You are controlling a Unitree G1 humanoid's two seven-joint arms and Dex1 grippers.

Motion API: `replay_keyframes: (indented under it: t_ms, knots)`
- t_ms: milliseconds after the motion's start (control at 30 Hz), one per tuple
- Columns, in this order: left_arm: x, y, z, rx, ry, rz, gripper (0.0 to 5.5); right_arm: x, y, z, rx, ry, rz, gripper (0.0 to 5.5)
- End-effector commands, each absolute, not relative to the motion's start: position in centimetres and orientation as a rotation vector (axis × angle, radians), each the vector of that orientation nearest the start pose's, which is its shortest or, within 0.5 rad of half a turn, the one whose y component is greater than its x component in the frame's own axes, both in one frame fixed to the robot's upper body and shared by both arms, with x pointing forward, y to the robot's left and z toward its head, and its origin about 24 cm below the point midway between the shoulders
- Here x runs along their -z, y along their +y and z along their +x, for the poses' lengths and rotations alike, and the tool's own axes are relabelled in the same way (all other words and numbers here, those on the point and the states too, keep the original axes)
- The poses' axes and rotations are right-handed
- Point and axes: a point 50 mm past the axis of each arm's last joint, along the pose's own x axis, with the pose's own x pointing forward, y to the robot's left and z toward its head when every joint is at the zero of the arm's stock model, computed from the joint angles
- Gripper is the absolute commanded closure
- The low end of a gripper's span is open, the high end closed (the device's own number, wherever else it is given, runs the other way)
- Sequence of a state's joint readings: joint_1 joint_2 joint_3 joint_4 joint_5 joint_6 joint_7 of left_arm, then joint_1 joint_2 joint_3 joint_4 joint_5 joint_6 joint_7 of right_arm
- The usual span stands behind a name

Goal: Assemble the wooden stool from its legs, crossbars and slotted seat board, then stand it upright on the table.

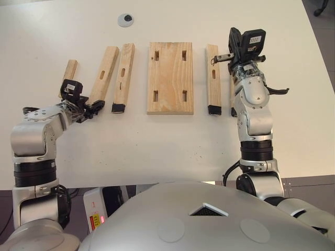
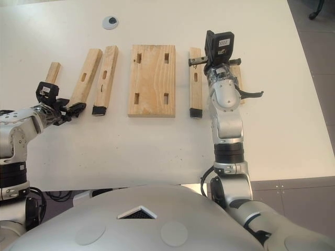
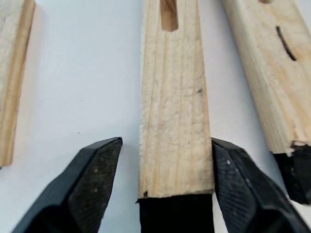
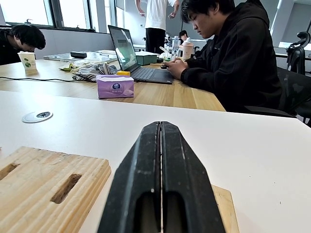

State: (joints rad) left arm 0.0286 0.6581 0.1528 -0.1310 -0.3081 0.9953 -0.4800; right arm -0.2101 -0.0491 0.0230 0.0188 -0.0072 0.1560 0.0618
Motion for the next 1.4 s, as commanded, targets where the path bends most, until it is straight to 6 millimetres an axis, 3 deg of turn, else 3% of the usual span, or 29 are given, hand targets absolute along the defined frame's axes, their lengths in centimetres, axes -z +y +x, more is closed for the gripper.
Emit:
replay_keyframes:
  t_ms: [33, 167, 233, 333, 400, 533, 600, 667, 800, 1100, 1167, 1400]
  knots:
    - [-1.0, 27.6, 18.7, 0.206, 1.05, 0.0, 3.05, -7.7, -13.3, 29.3, -0.137, -0.022, -0.063, 5.5]
    - [-1.5, 27.7, 19.6, 0.164, 0.989, -0.047, 3.52, -8.0, -13.4, 29.4, -0.135, -0.03, -0.065, 5.5]
    - [-3.2, 28.8, 22.1, 0.043, 0.758, -0.047, 3.52, -8.5, -13.5, 29.6, -0.137, -0.043, -0.067, 5.5]
    - [-7.8, 29.5, 25.3, -0.052, 0.364, 0.042, 3.52, -9.4, -13.6, 30.4, -0.167, -0.053, -0.068, 5.5]
    - [-10.9, 27.8, 26.8, 0.027, 0.155, 0.014, 3.52, -10.2, -12.3, 30.9, -0.339, -0.013, 0.077, 5.5]
    - [-14.9, 20.3, 27.4, 0.381, -0.059, -0.028, 3.52, -14.5, -10.4, 31.7, -0.678, 0.037, 0.55, 4.88]
    - [-14.8, 17.3, 27.3, 0.487, -0.077, 0.065, 3.52, -17.1, -10.1, 32.0, -0.8, 0.031, 0.667, 4.58]
    - [-13.8, 15.7, 27.1, 0.537, -0.068, 0.135, 3.52, -18.8, -9.9, 31.7, -0.884, 0.032, 0.757, 4.2]
    - [-13.0, 14.3, 25.7, 0.628, -0.051, 0.08, 3.52, -19.5, -10.0, 31.1, -0.978, 0.094, 0.899, 3.55]
    - [-15.8, 15.1, 22.5, 0.998, 0.002, -0.432, 3.52, -20.5, -12.0, 29.4, -1.204, 0.113, 0.876, 2.03]
    - [-16.0, 14.9, 21.7, 1.071, 0.031, -0.478, 3.52, -21.1, -12.2, 29.5, -1.234, 0.097, 0.879, 1.99]
    - [-15.5, 14.5, 21.2, 1.09, 0.095, -0.497, 3.52, -21.8, -12.3, 28.9, -1.316, 0.087, 0.937, 1.99]
